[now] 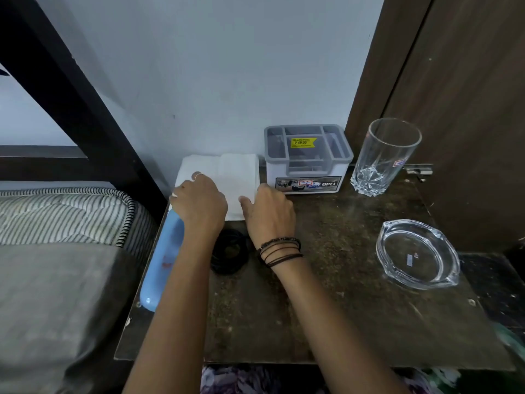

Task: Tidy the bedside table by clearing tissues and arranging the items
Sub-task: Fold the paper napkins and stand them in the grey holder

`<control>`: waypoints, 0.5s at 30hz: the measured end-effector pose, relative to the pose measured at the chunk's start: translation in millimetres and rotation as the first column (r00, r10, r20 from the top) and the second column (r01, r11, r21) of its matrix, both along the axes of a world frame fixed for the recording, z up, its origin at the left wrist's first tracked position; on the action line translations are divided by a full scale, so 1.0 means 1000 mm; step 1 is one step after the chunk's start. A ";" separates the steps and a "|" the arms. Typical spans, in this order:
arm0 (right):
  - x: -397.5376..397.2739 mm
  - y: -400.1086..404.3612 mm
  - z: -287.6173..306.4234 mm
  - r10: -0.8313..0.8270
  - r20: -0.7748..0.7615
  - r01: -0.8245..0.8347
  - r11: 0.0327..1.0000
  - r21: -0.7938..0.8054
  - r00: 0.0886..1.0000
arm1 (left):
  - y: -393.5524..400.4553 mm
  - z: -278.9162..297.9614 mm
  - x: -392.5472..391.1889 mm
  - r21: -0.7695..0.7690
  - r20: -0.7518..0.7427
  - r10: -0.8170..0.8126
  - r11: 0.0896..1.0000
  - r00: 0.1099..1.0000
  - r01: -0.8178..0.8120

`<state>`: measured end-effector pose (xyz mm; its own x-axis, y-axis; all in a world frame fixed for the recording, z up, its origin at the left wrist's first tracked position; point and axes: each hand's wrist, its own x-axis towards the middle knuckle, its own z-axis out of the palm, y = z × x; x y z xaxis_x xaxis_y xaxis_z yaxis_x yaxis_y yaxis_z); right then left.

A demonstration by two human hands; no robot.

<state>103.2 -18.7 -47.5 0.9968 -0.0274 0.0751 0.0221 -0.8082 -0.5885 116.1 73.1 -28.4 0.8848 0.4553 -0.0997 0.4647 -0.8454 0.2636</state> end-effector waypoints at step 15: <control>0.029 0.019 0.001 0.026 -0.324 0.096 0.930 0.354 0.946 | 0.027 -0.014 0.030 -0.103 -0.078 0.074 0.991 0.994 -0.082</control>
